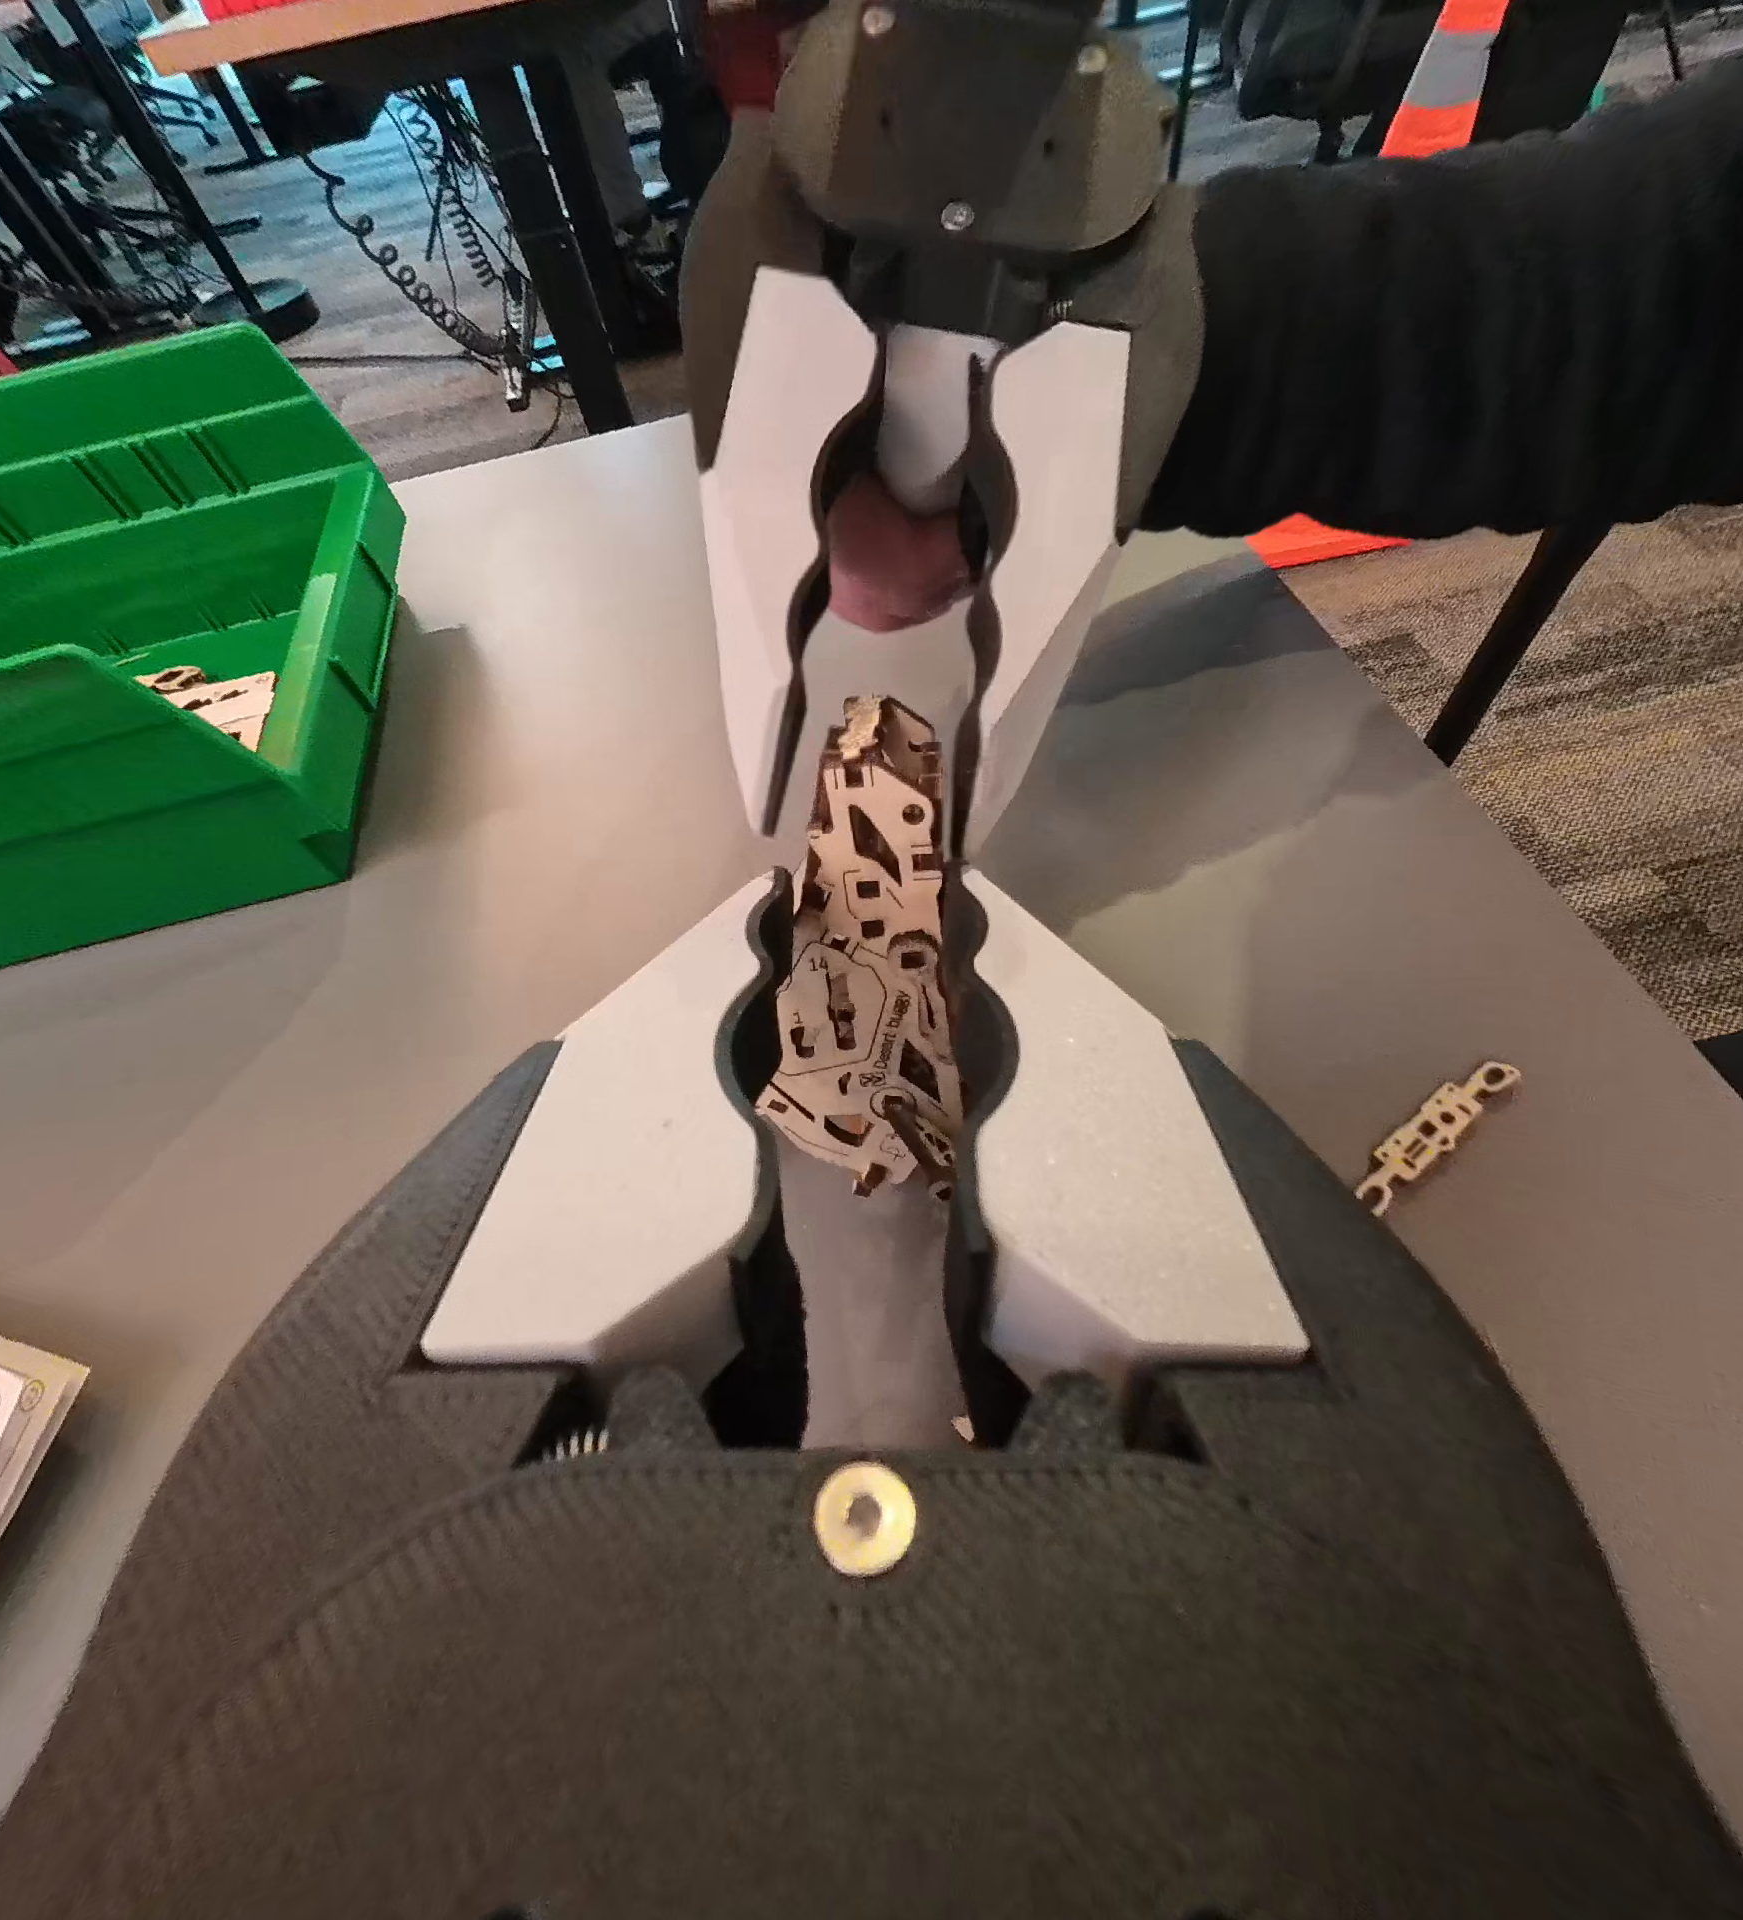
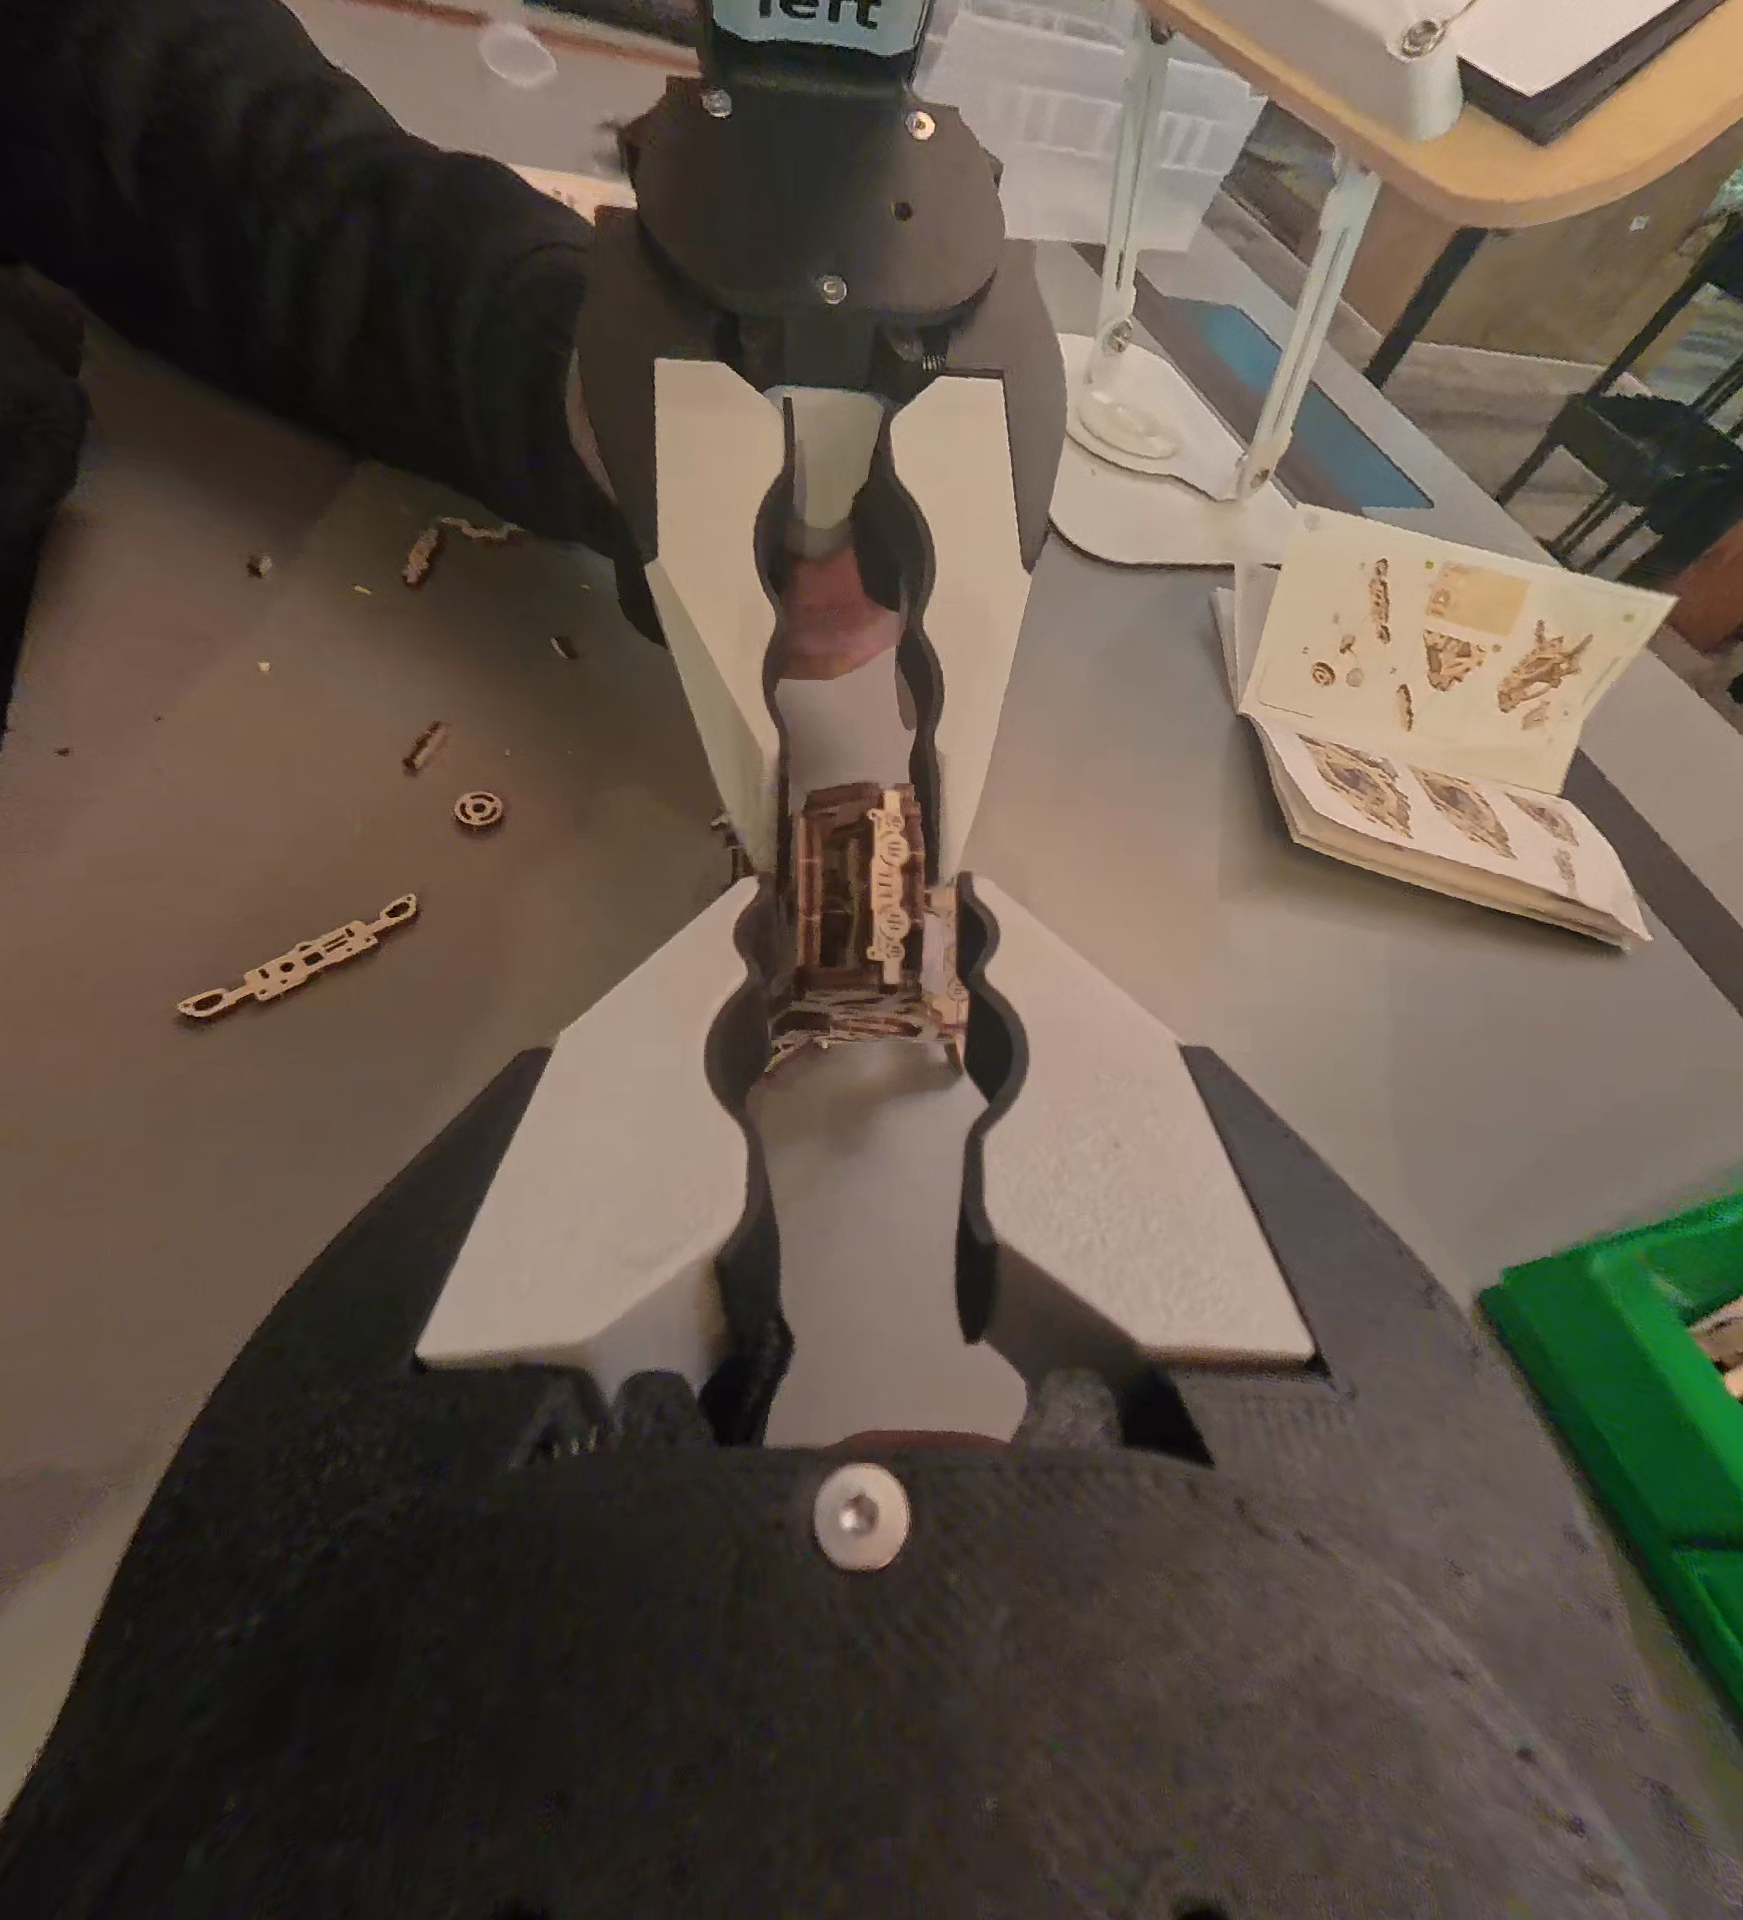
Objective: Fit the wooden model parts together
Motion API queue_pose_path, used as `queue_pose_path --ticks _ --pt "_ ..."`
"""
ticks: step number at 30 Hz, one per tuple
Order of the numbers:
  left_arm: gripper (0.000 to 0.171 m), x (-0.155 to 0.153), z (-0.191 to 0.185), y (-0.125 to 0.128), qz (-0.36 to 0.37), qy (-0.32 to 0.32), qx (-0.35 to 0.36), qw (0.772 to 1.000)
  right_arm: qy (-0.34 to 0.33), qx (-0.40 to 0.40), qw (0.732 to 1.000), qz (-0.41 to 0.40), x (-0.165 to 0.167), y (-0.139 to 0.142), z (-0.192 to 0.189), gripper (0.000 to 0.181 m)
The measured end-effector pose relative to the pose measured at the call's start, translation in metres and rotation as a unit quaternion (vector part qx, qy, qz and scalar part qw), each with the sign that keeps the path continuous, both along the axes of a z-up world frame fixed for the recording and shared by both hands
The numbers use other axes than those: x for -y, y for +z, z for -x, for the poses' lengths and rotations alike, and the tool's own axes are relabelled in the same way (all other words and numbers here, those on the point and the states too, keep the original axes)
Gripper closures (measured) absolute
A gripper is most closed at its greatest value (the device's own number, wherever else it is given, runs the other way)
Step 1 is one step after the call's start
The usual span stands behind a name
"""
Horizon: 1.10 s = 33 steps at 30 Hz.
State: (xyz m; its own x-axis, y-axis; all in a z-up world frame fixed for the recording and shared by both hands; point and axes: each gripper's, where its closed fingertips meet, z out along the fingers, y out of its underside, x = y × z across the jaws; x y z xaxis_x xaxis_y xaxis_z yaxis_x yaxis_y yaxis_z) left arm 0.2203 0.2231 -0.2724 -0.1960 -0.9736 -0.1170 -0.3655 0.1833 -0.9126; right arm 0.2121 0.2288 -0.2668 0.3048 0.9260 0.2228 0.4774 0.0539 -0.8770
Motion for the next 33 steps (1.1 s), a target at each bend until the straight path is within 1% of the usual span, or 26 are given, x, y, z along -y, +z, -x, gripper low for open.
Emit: queue_pose_path --ticks 4,5,9,11,17,21,24,25,26,27,29,32,33 --pt "0.146 0.001 0.002 0.0 -0.005 -0.004 0.003 1.0 -0.001 0.044 0.999 -0.03 0.005 -0.001 0.004 0.155" --pt "0.146 0.003 0.002 0.0 -0.009 -0.01 0.003 1.0 0.0 0.048 0.998 -0.028 0.006 0.0 0.005 0.16" --pt "0.147 0.005 0.003 0.001 -0.067 -0.01 -0.001 0.998 -0.003 0.062 0.998 -0.028 0.008 -0.001 0.006 0.16" --pt "0.148 0.006 0.004 0.0 -0.082 -0.011 -0.01 0.997 -0.004 0.064 0.998 -0.028 0.008 -0.001 0.006 0.16" --pt "0.149 0.007 0.007 -0.001 -0.075 -0.022 -0.023 0.997 -0.002 0.097 0.995 -0.037 0.01 -0.002 0.011 0.161" --pt "0.149 0.008 0.012 -0.002 -0.082 -0.017 -0.022 0.996 -0.001 0.112 0.993 -0.039 0.011 -0.002 0.015 0.161" --pt "0.149 0.008 0.016 -0.001 -0.084 -0.007 -0.002 0.996 -0.001 0.09 0.996 -0.022 0.011 -0.001 0.019 0.16" --pt "0.149 0.009 0.017 -0.001 -0.087 -0.005 0.001 0.996 -0.008 0.076 0.997 -0.014 0.01 0.001 0.018 0.152" --pt "0.149 0.009 0.018 -0.001 -0.086 -0.005 0.005 0.996 -0.02 0.063 0.998 -0.005 0.008 0.002 0.016 0.138" --pt "0.148 0.009 0.019 -0.001 -0.081 -0.004 0.009 0.997 -0.019 0.051 0.998 0.007 0.009 0.002 0.014 0.137" --pt "0.148 0.008 0.022 -0.001 -0.064 -0.001 0.02 0.998 -0.018 0.04 0.999 0.013 0.01 -0.003 0.014 0.14" --pt "0.149 0.008 0.025 -0.001 -0.05 -0.004 0.034 0.998 -0.007 0.008 1.0 0.016 0.012 0.0 0.019 0.16" --pt "0.149 0.008 0.026 -0.002 -0.044 -0.005 0.037 0.998 -0.004 0.001 1.0 0.021 0.012 0.0 0.02 0.16"
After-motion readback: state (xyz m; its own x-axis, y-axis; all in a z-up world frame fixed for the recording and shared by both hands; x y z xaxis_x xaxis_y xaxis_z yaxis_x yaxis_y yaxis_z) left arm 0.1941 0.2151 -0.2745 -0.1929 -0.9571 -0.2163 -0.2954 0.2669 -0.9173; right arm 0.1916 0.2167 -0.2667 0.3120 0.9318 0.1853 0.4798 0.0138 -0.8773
